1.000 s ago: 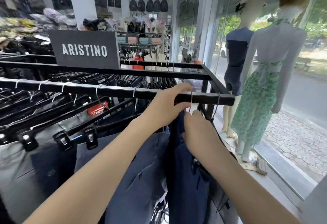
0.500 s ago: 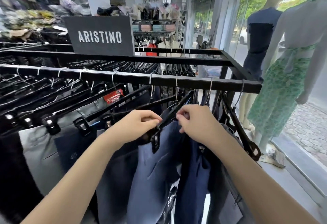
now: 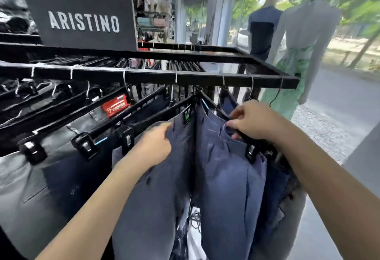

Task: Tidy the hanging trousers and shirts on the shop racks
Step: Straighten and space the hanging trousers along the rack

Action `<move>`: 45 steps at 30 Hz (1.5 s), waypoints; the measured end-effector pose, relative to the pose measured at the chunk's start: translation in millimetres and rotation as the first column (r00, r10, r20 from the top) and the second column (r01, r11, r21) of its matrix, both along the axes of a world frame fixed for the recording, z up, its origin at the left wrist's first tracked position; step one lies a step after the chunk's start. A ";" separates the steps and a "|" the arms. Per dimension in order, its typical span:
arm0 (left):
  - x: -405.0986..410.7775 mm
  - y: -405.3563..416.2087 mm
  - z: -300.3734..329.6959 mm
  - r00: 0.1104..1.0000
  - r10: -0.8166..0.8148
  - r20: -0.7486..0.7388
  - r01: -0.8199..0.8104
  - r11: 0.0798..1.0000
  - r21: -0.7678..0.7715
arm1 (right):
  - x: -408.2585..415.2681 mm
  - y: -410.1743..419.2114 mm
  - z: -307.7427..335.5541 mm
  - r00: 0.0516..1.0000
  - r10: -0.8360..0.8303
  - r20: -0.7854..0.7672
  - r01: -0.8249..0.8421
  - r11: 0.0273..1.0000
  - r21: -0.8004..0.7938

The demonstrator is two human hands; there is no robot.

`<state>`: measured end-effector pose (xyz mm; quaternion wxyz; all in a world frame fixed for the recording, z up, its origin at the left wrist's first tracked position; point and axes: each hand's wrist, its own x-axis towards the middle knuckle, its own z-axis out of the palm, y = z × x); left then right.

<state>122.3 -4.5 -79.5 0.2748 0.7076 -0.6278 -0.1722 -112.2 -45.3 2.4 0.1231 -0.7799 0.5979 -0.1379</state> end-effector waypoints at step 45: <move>-52.4 -14.2 62.1 0.999 0.016 0.031 -0.020 0.994 0.111 | -21.4 -11.0 8.0 0.560 -0.330 0.760 -0.329 0.753 0.569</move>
